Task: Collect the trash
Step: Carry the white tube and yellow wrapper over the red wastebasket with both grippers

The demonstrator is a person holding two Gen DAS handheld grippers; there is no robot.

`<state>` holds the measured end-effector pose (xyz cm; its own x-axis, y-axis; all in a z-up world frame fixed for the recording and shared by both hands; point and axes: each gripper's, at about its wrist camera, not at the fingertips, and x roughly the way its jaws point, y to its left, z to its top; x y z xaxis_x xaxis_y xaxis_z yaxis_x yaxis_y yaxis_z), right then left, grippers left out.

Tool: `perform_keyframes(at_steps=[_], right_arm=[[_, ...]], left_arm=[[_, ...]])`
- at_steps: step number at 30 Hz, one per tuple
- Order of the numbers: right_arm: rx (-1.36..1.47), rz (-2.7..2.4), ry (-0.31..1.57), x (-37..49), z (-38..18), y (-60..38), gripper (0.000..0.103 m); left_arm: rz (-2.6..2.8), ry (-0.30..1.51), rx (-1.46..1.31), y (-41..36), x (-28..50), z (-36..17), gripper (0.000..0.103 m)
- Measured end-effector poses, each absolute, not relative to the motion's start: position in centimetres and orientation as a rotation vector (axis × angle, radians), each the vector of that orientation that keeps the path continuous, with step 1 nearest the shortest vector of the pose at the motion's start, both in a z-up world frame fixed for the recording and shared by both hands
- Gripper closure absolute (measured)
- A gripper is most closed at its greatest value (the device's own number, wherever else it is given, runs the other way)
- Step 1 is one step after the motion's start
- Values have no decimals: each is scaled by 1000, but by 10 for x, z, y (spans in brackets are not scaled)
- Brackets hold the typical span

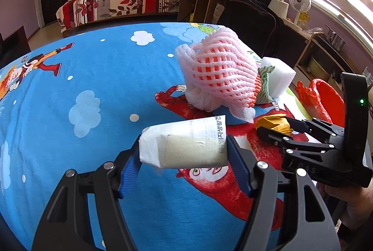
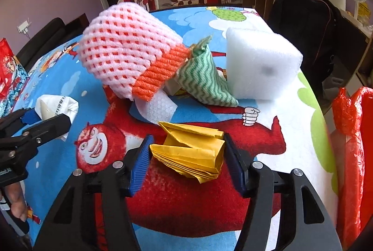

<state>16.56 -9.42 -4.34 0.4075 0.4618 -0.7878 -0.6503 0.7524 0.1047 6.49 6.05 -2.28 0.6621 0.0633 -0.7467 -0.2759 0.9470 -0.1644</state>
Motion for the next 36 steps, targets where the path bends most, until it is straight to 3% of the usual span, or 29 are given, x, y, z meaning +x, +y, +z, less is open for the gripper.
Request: perform_keyframes(at_steps=[36], right_arm=[[-82, 443, 732, 180, 18, -248, 46]], left_arm=[[-45, 772, -79, -54, 136, 13, 36]])
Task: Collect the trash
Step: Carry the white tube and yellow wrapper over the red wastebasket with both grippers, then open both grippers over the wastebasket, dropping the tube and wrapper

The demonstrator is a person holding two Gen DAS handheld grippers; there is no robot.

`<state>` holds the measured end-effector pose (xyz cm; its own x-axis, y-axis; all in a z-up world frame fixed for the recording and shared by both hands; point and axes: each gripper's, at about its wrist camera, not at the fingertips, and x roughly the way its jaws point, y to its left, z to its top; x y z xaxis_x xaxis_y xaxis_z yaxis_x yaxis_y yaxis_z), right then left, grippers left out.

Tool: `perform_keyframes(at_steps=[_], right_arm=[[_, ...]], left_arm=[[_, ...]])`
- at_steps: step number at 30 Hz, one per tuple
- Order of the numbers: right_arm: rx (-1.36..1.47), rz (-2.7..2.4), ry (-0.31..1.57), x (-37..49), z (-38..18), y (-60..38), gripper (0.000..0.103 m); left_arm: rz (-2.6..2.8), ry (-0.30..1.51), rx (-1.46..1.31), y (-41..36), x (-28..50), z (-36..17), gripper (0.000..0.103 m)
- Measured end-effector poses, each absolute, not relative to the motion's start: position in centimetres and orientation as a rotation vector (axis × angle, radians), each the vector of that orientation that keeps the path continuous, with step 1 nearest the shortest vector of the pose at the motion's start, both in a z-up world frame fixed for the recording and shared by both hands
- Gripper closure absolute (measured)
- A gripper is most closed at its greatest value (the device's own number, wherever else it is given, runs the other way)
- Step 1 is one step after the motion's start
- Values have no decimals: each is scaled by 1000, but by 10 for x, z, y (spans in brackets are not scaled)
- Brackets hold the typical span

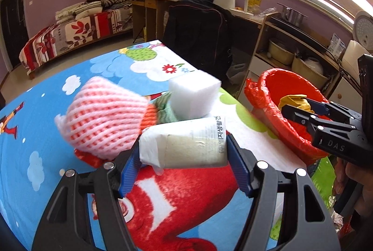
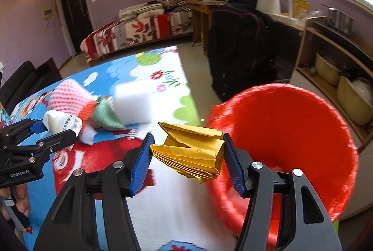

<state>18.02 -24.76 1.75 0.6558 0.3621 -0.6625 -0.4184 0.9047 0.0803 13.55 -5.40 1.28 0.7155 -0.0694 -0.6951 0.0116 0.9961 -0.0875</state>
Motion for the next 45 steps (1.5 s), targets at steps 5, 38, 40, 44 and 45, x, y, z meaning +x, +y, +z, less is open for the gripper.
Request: perform_keyframes(at_steps=[5, 38, 40, 44, 45], right_arm=[[-68, 391, 712, 187, 22, -272, 46], [34, 133, 741, 231, 14, -400, 45], [36, 128, 740, 232, 13, -404, 45], [42, 126, 737, 233, 12, -409, 45], [43, 124, 736, 233, 12, -409, 45]], left_arm=[[-90, 763, -43, -76, 151, 20, 36], [-394, 748, 120, -236, 249, 27, 36], [-401, 750, 117, -239, 252, 27, 36], [-414, 747, 118, -244, 257, 29, 36], [-416, 746, 119, -245, 257, 30, 36]])
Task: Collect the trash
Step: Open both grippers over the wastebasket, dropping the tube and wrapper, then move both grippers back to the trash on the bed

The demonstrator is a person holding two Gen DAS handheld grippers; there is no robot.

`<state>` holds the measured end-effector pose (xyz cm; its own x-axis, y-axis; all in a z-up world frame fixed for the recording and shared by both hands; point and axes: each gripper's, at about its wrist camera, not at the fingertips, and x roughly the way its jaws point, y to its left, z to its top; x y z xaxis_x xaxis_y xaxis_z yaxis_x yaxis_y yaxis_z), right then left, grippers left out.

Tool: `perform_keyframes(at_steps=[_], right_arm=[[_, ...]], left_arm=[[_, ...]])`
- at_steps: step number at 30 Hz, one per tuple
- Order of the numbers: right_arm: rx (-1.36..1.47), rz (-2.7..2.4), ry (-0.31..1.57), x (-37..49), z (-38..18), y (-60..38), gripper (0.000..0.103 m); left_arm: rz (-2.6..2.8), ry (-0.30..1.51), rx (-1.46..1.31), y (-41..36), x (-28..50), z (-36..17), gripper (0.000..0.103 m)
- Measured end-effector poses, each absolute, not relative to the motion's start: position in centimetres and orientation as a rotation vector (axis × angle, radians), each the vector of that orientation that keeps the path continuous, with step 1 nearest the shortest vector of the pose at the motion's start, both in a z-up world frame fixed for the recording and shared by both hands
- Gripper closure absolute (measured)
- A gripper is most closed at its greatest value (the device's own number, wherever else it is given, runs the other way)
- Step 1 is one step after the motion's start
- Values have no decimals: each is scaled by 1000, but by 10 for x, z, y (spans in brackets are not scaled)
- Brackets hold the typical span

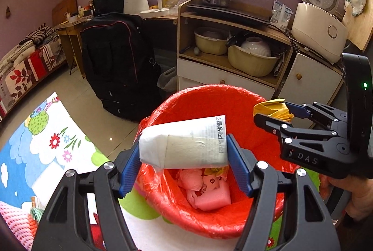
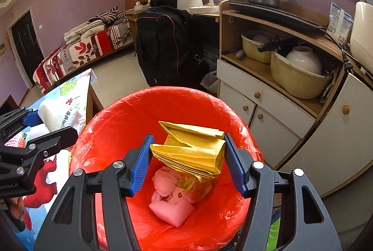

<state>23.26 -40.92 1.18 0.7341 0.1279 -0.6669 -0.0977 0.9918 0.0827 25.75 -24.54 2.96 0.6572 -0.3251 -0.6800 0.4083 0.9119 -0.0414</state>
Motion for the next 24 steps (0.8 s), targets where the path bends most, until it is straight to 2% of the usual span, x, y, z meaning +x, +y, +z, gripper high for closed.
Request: perform_keyframes(at_steps=[4, 9, 24], right_arm=[[46, 121, 734, 233, 12, -411, 44], [43, 107, 734, 231, 12, -412, 34], [35, 123, 721, 225, 18, -404, 32]], left_arm=[[-429, 745, 114, -247, 260, 31, 36], [-440, 761, 103, -247, 262, 28, 31], [-410, 754, 70, -226, 248, 32, 31]])
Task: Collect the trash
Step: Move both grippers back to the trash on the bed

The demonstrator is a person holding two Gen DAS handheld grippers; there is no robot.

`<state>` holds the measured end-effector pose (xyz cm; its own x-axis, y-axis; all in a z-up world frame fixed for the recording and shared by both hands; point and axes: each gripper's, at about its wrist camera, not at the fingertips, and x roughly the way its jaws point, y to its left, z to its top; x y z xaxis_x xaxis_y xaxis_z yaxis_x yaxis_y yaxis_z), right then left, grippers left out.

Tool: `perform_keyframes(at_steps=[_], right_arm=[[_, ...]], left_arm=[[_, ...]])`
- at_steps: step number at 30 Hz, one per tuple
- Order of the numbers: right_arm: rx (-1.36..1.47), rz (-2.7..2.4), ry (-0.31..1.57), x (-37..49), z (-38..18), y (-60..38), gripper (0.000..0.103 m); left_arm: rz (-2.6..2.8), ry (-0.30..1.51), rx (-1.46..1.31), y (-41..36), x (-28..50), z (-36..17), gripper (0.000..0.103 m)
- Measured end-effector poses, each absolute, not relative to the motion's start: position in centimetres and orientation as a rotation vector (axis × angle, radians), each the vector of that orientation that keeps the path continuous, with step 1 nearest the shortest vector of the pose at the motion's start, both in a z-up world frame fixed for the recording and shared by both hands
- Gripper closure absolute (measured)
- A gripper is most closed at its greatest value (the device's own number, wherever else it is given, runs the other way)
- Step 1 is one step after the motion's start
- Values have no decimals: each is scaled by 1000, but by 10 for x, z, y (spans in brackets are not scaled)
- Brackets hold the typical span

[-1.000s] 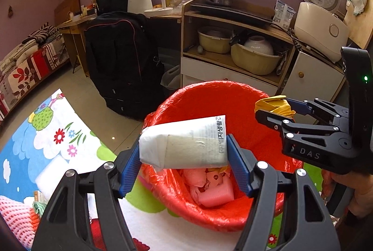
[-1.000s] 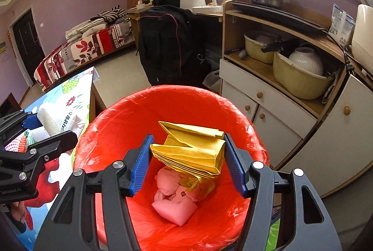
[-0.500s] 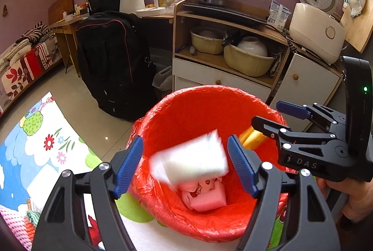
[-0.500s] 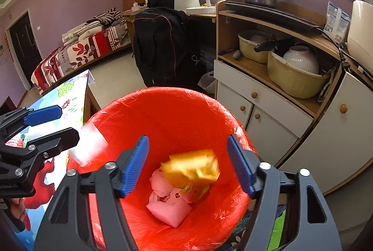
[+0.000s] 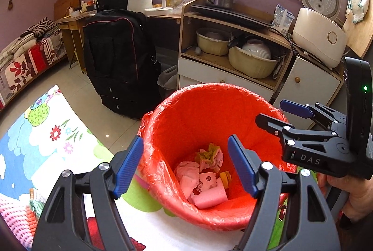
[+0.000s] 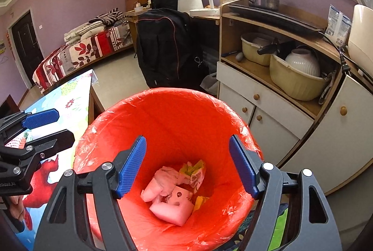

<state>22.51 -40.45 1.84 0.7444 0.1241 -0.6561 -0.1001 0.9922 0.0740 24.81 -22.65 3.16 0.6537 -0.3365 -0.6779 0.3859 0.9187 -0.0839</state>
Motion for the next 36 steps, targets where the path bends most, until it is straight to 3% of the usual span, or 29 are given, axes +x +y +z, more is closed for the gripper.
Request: perform_keyframes(at_steps=[36], right_arm=[[-58, 408, 693, 173, 34, -265, 19]], left_arm=[[-54, 718, -173, -46, 113, 35, 28]])
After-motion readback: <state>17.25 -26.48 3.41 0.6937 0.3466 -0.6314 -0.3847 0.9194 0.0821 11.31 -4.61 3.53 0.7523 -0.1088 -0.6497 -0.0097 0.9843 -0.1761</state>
